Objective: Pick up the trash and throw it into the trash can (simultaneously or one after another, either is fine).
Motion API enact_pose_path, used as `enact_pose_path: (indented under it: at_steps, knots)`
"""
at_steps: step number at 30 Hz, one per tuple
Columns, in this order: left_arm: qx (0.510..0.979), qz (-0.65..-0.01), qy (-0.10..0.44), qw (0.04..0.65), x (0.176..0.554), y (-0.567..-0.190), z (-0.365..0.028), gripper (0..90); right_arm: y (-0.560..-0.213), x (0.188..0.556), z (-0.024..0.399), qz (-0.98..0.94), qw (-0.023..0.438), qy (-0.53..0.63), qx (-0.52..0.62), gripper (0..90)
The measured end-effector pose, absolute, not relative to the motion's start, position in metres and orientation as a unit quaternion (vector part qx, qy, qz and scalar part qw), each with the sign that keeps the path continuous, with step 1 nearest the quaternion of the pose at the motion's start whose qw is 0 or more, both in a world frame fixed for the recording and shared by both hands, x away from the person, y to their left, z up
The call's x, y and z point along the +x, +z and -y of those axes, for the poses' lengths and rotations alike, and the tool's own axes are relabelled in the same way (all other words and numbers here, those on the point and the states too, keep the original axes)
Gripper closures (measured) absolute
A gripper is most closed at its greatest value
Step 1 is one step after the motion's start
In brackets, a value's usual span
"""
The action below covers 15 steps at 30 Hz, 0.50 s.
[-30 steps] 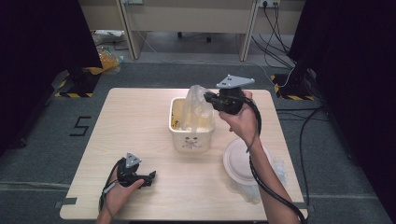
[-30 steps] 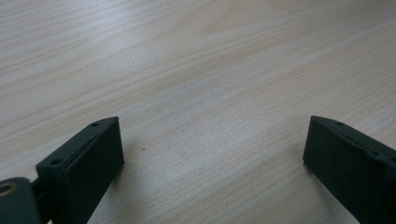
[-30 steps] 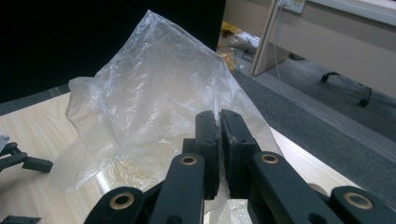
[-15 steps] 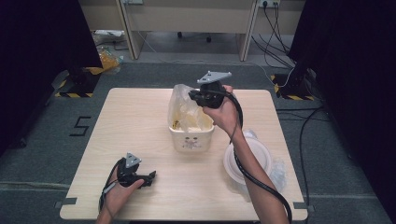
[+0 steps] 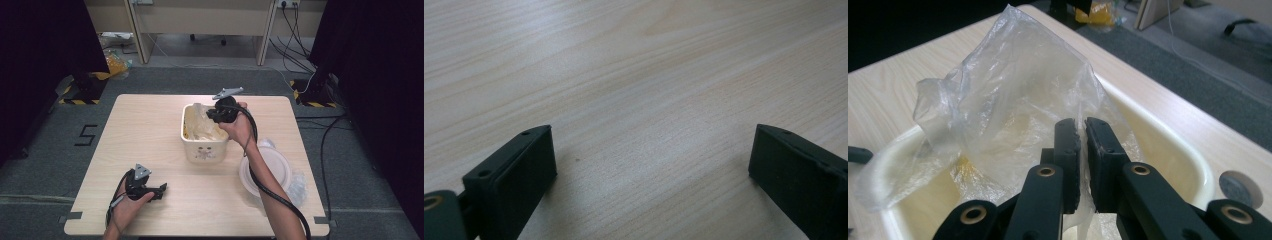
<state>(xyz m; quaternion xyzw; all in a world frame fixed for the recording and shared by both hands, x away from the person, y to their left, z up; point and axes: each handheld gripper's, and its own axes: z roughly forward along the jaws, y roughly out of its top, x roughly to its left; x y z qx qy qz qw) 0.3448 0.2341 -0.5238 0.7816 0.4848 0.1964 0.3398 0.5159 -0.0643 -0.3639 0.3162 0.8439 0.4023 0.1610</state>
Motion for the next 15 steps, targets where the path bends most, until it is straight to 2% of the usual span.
enact_pose_path:
  at_steps: [7, 9, 11, 15]
  knots:
    - [0.779, -0.487, 0.198, 0.342, 0.345, -0.524, -0.234, 4.2, -0.382, 0.523, 0.056, -0.859, 0.153, 0.369, 0.321, 81.9]
    - [0.779, -0.487, 0.198, 0.343, 0.345, -0.524, -0.234, 4.2, -0.391, 0.526, 0.051, -0.865, 0.144, 0.359, 0.321, 75.1]
    - [0.779, -0.487, 0.198, 0.343, 0.345, -0.524, -0.234, 4.2, -0.393, 0.525, 0.049, -0.858, 0.138, 0.369, 0.331, 64.6]
    - [0.779, -0.487, 0.198, 0.343, 0.345, -0.524, -0.234, 4.2, -0.39, 0.522, 0.049, -0.855, 0.135, 0.376, 0.331, 57.7]
